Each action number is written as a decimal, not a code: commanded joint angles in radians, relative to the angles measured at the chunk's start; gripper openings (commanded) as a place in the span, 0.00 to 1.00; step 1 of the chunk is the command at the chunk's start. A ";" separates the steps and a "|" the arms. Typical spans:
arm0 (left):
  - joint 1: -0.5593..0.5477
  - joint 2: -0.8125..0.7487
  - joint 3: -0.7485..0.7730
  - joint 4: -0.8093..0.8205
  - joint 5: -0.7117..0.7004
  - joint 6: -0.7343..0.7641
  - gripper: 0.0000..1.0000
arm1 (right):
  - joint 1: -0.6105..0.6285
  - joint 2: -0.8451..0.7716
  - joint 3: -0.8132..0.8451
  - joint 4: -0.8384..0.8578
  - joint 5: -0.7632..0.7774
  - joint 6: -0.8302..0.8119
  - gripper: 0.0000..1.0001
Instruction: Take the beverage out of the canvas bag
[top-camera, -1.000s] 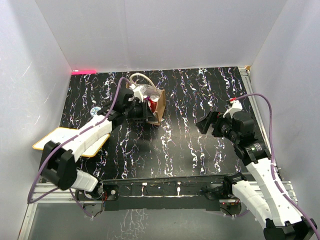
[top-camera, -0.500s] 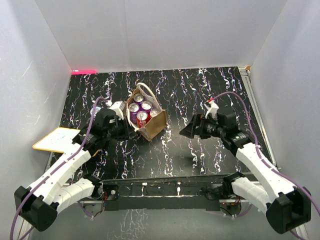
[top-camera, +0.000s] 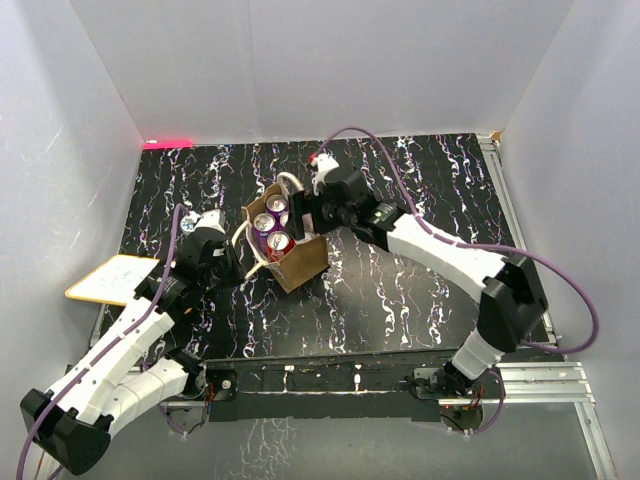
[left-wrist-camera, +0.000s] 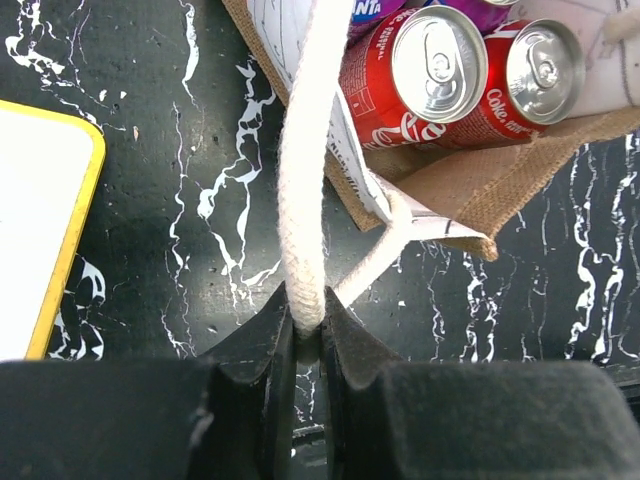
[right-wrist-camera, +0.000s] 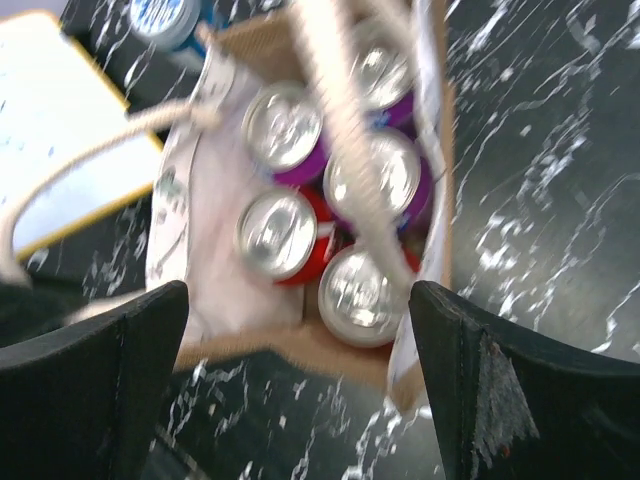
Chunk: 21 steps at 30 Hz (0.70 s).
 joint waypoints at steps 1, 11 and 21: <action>-0.003 0.035 0.031 0.010 -0.024 0.094 0.00 | -0.003 0.102 0.175 -0.015 0.149 -0.025 0.95; -0.003 0.129 0.072 0.083 -0.072 0.237 0.00 | -0.002 0.122 0.149 0.032 0.284 -0.016 0.58; -0.003 0.091 0.079 0.050 -0.030 0.215 0.00 | -0.009 -0.084 -0.118 0.113 0.362 0.075 0.08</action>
